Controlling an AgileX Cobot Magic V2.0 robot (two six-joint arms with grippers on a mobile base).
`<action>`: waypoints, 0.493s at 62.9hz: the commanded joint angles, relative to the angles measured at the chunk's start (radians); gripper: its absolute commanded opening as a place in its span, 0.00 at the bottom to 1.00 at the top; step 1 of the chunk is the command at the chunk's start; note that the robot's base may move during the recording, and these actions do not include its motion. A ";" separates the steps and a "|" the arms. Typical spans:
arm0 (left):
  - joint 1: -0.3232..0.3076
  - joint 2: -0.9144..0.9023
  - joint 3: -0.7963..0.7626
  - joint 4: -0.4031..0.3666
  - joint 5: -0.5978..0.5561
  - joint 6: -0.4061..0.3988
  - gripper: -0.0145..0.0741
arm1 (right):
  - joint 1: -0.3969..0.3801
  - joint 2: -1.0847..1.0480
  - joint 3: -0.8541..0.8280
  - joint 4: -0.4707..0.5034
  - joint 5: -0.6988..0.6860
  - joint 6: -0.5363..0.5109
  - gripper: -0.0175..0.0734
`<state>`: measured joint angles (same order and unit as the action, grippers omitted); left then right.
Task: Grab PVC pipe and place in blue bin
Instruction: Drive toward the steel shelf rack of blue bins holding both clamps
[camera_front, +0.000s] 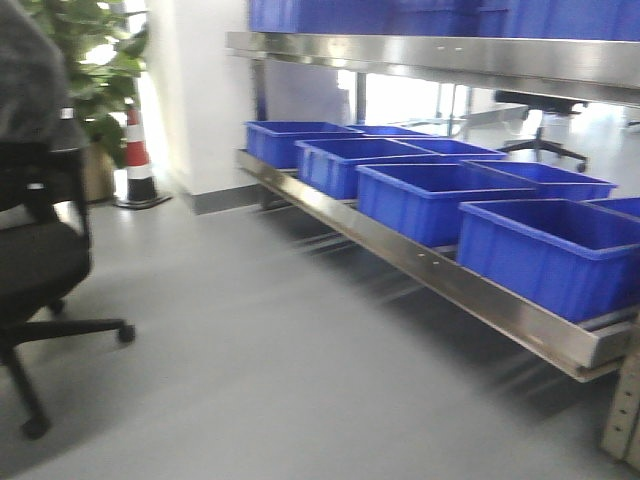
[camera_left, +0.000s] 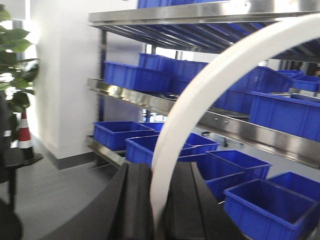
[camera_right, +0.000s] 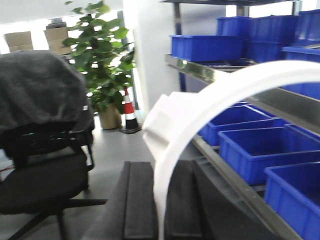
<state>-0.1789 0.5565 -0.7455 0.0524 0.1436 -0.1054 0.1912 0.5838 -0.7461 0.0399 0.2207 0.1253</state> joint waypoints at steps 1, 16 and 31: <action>-0.006 0.000 -0.004 0.002 -0.027 0.000 0.04 | 0.001 -0.002 0.002 -0.007 -0.019 -0.005 0.02; -0.006 0.000 -0.004 0.002 -0.027 0.000 0.04 | 0.001 -0.002 0.002 -0.007 -0.019 -0.005 0.02; -0.006 0.000 -0.004 0.002 -0.027 0.000 0.04 | 0.001 -0.002 0.002 -0.007 -0.019 -0.005 0.02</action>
<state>-0.1789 0.5565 -0.7455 0.0524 0.1436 -0.1054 0.1912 0.5838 -0.7461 0.0399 0.2207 0.1253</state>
